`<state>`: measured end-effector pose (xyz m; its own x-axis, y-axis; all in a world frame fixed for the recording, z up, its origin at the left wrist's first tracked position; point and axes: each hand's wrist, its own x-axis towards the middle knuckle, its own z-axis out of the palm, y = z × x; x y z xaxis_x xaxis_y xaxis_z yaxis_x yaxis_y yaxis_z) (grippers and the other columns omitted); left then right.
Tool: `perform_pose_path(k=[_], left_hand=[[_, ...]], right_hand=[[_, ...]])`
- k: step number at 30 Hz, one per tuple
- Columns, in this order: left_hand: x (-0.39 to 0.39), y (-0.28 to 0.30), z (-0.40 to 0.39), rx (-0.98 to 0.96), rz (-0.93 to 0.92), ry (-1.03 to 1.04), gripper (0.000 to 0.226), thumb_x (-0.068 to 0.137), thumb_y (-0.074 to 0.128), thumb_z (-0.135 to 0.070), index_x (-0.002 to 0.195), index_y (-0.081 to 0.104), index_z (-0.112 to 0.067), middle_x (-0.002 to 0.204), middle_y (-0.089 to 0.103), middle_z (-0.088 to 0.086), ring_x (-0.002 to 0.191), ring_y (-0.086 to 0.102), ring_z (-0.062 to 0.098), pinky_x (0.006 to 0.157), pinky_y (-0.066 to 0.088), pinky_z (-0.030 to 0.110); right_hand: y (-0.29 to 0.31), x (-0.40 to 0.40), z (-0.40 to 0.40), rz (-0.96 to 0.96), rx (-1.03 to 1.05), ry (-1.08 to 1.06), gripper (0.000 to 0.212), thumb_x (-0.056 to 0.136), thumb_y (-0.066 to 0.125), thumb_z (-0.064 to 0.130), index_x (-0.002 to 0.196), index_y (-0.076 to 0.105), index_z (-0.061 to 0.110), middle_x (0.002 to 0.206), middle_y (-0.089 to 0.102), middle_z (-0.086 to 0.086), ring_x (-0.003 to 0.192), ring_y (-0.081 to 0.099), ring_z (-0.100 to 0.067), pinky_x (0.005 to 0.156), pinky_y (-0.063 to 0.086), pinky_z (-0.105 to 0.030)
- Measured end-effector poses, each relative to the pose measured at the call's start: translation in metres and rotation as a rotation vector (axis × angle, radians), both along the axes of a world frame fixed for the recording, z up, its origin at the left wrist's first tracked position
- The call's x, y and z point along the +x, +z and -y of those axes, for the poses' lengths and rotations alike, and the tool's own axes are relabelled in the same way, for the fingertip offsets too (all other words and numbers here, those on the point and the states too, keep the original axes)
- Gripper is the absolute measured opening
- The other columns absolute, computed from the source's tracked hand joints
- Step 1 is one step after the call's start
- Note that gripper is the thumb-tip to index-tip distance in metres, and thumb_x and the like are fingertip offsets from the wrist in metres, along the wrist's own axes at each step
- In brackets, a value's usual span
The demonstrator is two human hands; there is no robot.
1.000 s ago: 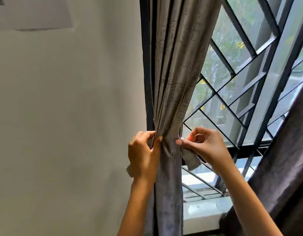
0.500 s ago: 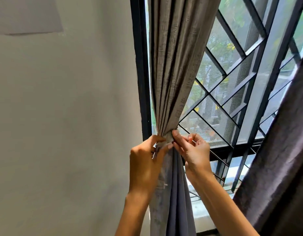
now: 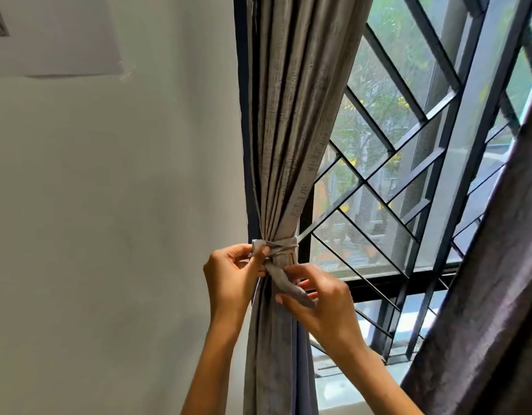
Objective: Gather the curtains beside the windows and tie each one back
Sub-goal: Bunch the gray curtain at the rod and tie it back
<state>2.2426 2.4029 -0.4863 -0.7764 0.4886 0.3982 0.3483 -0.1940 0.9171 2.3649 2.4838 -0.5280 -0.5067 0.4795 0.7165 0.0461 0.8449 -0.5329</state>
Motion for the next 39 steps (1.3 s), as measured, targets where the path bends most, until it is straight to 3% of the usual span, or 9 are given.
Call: perform_pose_path(k=[8, 13, 16, 19, 23, 25, 31, 36, 39], left_hand=[[0.016, -0.006, 0.001, 0.030, -0.301, 0.098, 0.013, 0.083, 0.068, -0.025, 0.082, 0.070, -0.012, 0.064, 0.066, -0.005, 0.057, 0.061, -0.001, 0.050, 0.042, 0.005], [0.017, -0.019, -0.001, -0.027, -0.583, 0.283, 0.022, 0.077, 0.071, -0.022, 0.092, 0.070, -0.005, 0.091, 0.067, 0.003, 0.075, 0.056, 0.002, 0.074, 0.041, -0.004], [0.018, -0.022, 0.000, 0.013, -0.711, 0.217, 0.023, 0.087, 0.065, -0.024, 0.093, 0.068, -0.002, 0.092, 0.066, 0.005, 0.085, 0.053, -0.002, 0.079, 0.037, -0.006], [0.016, -0.021, 0.003, 0.070, -0.811, 0.130, 0.038, 0.093, 0.049, -0.035, 0.092, 0.068, -0.002, 0.090, 0.068, 0.007, 0.089, 0.059, 0.011, 0.083, 0.041, -0.001], [0.017, -0.021, 0.007, 0.070, -0.808, 0.081, 0.044, 0.094, 0.046, -0.042, 0.098, 0.068, -0.004, 0.093, 0.071, 0.006, 0.086, 0.066, 0.015, 0.085, 0.043, 0.003], [0.018, -0.021, 0.009, 0.054, -0.818, 0.069, 0.040, 0.093, 0.049, -0.042, 0.098, 0.068, -0.007, 0.094, 0.070, 0.004, 0.087, 0.066, 0.013, 0.084, 0.043, 0.002], [0.022, -0.022, 0.009, 0.029, -0.820, 0.050, 0.027, 0.088, 0.059, -0.032, 0.099, 0.067, -0.009, 0.094, 0.069, 0.001, 0.086, 0.063, 0.008, 0.082, 0.043, 0.002], [0.024, -0.027, 0.005, 0.074, -0.774, 0.077, 0.018, 0.088, 0.063, -0.020, 0.100, 0.066, -0.007, 0.090, 0.069, 0.001, 0.089, 0.060, 0.004, 0.080, 0.041, -0.001], [0.022, -0.028, 0.004, 0.092, -0.743, 0.071, 0.018, 0.082, 0.067, -0.012, 0.099, 0.065, -0.010, 0.089, 0.068, -0.004, 0.087, 0.056, -0.007, 0.076, 0.042, -0.001]], right_hand=[[0.006, 0.004, -0.015, -0.046, 0.248, -0.196, 0.029, 0.076, 0.075, 0.003, 0.096, 0.072, 0.023, 0.098, 0.063, 0.010, 0.081, 0.063, -0.008, 0.061, 0.052, -0.027], [0.020, 0.005, -0.020, -0.194, 0.361, -0.231, 0.015, 0.089, 0.061, 0.028, 0.089, 0.075, 0.024, 0.103, 0.059, 0.001, 0.089, 0.056, -0.016, 0.062, 0.052, -0.035], [0.027, 0.004, -0.024, -0.301, 0.457, -0.261, 0.007, 0.082, 0.071, 0.023, 0.086, 0.074, 0.027, 0.094, 0.056, 0.003, 0.086, 0.052, -0.018, 0.064, 0.043, -0.038], [0.029, 0.005, -0.027, -0.407, 0.483, -0.264, 0.010, 0.077, 0.076, 0.016, 0.082, 0.074, 0.023, 0.083, 0.061, 0.002, 0.076, 0.050, -0.017, 0.062, 0.041, -0.039], [0.026, 0.006, -0.028, -0.452, 0.491, -0.249, 0.011, 0.074, 0.079, 0.006, 0.078, 0.072, 0.013, 0.079, 0.066, -0.001, 0.071, 0.057, -0.020, 0.059, 0.047, -0.040], [0.029, 0.005, -0.029, -0.490, 0.469, -0.219, 0.020, 0.073, 0.078, -0.001, 0.079, 0.065, 0.013, 0.080, 0.068, -0.001, 0.071, 0.061, -0.021, 0.058, 0.050, -0.039], [0.034, -0.001, -0.031, -0.512, 0.423, -0.144, 0.012, 0.075, 0.072, -0.007, 0.066, 0.068, -0.001, 0.081, 0.068, -0.007, 0.073, 0.065, -0.020, 0.061, 0.052, -0.032], [0.022, -0.006, -0.026, -0.481, 0.343, -0.018, 0.008, 0.084, 0.066, 0.000, 0.082, 0.073, -0.002, 0.096, 0.070, -0.007, 0.091, 0.067, -0.013, 0.078, 0.054, -0.026], [0.013, -0.007, -0.029, -0.411, 0.357, 0.033, 0.018, 0.081, 0.068, -0.002, 0.098, 0.073, -0.002, 0.112, 0.068, -0.008, 0.105, 0.066, -0.018, 0.087, 0.053, -0.032]])
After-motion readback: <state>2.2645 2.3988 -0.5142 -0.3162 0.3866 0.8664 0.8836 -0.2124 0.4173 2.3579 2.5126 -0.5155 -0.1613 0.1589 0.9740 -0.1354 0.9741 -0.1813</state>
